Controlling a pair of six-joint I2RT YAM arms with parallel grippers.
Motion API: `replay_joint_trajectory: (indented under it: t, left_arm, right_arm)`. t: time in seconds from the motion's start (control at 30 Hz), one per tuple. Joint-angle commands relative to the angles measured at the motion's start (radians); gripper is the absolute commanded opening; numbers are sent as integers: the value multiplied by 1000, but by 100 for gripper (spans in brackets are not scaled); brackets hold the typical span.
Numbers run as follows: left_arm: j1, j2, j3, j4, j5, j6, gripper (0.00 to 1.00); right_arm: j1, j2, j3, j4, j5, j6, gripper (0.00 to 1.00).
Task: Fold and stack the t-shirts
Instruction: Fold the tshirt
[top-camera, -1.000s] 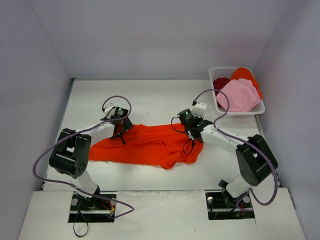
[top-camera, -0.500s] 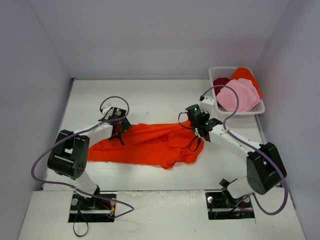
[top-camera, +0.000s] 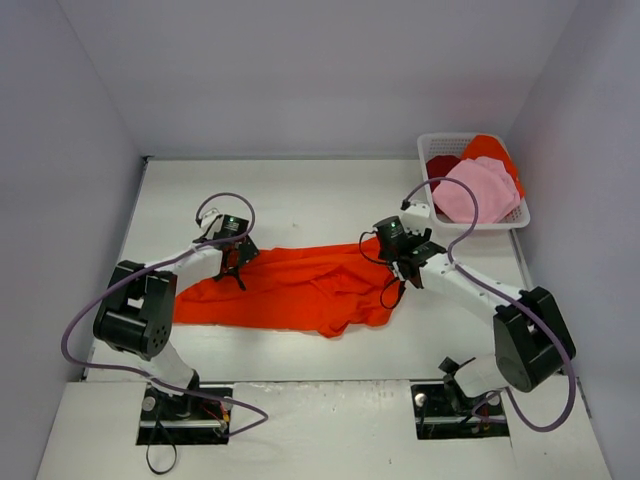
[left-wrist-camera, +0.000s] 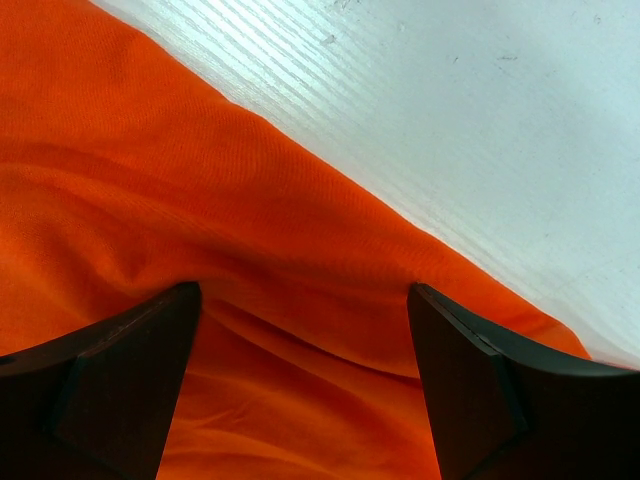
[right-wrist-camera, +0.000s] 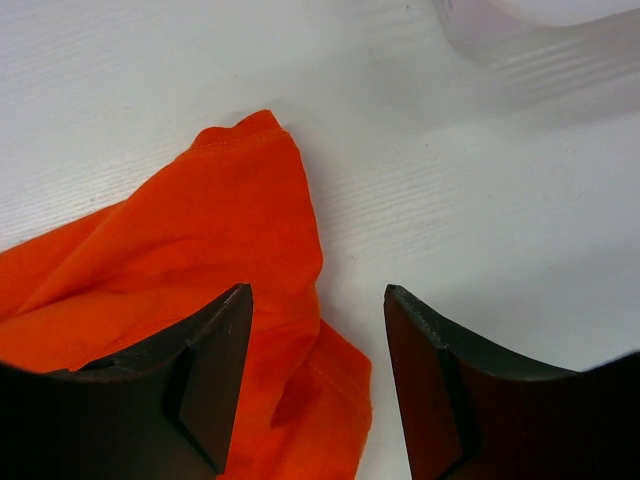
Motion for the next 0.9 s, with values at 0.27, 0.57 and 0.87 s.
replay_joint_trajectory:
  t: [0.27, 0.57, 0.87]
  left_arm:
    - [16, -41, -5, -38, 6, 18, 80]
    - [14, -90, -16, -53, 30, 4, 80]
    - [14, -133, -19, -80, 22, 10, 80]
  right_arm:
    - [71, -158, 25, -86, -22, 27, 53]
    - [298, -190, -22, -177, -51, 179, 51]
    - [534, -177, -114, -233, -43, 394, 49]
